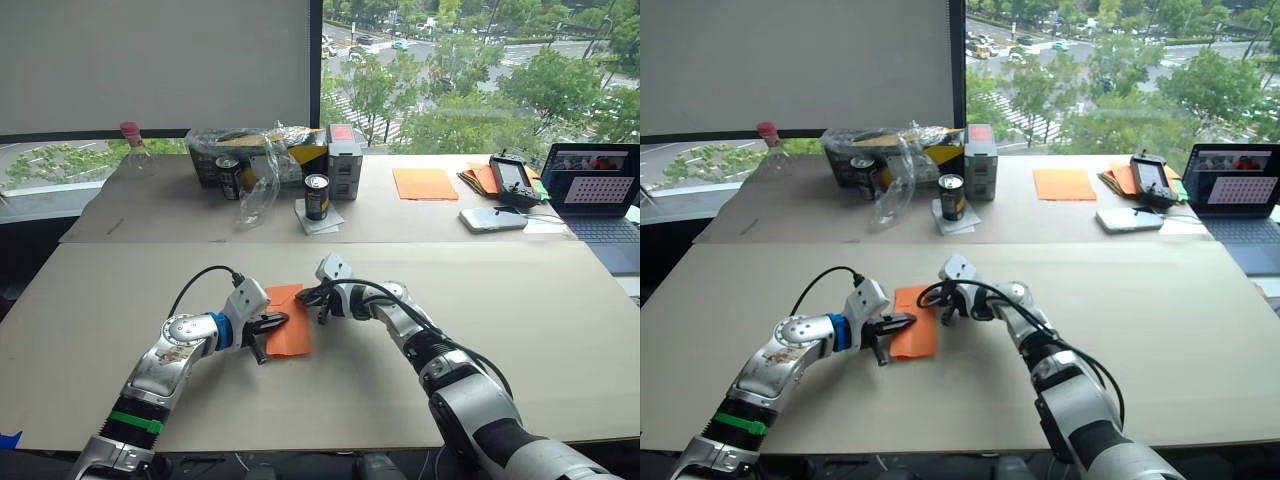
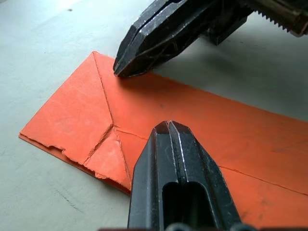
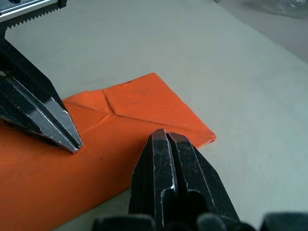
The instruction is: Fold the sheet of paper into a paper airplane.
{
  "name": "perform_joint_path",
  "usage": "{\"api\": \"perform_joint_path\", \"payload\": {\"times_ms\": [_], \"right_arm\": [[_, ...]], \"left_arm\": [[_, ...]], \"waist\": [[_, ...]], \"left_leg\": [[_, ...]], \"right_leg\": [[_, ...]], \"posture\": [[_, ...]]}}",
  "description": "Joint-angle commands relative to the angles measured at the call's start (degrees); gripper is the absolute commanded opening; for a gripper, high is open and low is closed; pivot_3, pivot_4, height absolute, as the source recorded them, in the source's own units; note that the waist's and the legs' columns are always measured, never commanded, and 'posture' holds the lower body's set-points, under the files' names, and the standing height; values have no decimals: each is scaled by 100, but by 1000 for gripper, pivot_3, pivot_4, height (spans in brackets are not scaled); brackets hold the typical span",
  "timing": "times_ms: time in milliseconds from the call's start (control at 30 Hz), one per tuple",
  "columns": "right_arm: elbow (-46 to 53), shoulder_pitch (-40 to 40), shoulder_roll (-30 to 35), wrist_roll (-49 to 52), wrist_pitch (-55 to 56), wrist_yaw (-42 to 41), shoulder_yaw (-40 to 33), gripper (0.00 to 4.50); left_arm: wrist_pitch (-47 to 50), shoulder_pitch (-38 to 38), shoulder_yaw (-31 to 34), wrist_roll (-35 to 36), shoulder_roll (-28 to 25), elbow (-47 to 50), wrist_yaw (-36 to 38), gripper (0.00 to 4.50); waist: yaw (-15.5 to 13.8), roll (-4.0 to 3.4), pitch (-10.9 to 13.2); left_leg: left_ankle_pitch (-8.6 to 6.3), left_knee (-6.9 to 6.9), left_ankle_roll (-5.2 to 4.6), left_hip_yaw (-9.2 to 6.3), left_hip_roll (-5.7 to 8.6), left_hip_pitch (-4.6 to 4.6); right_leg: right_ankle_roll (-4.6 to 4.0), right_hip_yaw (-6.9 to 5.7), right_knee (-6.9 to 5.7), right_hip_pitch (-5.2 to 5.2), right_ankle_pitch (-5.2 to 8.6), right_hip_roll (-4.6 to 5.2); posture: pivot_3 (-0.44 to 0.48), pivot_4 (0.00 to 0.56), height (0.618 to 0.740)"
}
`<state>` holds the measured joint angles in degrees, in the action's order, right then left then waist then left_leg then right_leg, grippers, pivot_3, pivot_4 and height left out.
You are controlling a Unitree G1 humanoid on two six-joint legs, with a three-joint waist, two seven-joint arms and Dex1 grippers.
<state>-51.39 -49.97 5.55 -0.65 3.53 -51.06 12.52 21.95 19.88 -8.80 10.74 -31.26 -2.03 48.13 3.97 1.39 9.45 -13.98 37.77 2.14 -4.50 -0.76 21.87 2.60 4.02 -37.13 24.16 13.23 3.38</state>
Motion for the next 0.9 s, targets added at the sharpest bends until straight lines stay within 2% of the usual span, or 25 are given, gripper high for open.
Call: {"api": "perform_joint_path", "payload": {"times_ms": [33, 233, 333, 533, 633, 733, 900], "right_arm": [[453, 95, -4, -22, -429, -184, 108, 54], [1460, 788, 394, -376, -685, -724, 741, 54], [2447, 1376, 786, -448, -870, -1017, 1069, 54], [3900, 2078, 1319, -365, -1332, -1391, 1401, 54], [4602, 2415, 1809, -604, -1227, -1748, 1838, 54], [4991, 2462, 1979, -710, -1286, -1695, 1987, 54], [5610, 2245, 2113, -635, -1721, -1613, 1770, 54]], "left_arm": [[6, -2, -39, -91, -7, -94, 16, 0], [-27, 45, -51, -110, 1, -170, 35, 0], [-78, 132, -96, -128, 32, -279, 83, 0], [-156, 268, -163, -144, 106, -455, 165, 0], [-186, 308, -221, -148, 145, -539, 234, 0], [-184, 418, -212, -108, 168, -674, 341, 0], [-257, 645, -188, -108, 159, -955, 526, 0]], "waist": [[0, 0, 0], [-16, -2, -3], [-34, -10, -9], [-60, -14, -14], [-90, -15, -16], [-134, -13, -18], [-142, -12, -17]], "left_leg": [[0, 0, 0, -1, -1, -2], [0, 0, 0, -2, 0, -3], [0, 0, 0, -1, 0, -8], [0, 1, 0, 0, 1, -17], [0, 1, 0, 1, 2, -16], [0, 1, 0, 1, 1, -20], [0, 1, 0, 1, 1, -29]], "right_leg": [[0, -1, -1, -1, 0, -1], [1, -2, 1, -5, 0, 0], [2, -2, 2, -11, 1, -1], [5, -2, 4, -21, 3, -1], [5, -2, 6, -21, 3, 0], [8, -3, 11, -27, 5, -1], [8, -3, 11, -35, 7, -3]], "posture": [[0, 150, 732], [0, 150, 732], [0, 150, 732], [0, 150, 732], [0, 150, 732], [0, 150, 732], [0, 150, 732]]}}
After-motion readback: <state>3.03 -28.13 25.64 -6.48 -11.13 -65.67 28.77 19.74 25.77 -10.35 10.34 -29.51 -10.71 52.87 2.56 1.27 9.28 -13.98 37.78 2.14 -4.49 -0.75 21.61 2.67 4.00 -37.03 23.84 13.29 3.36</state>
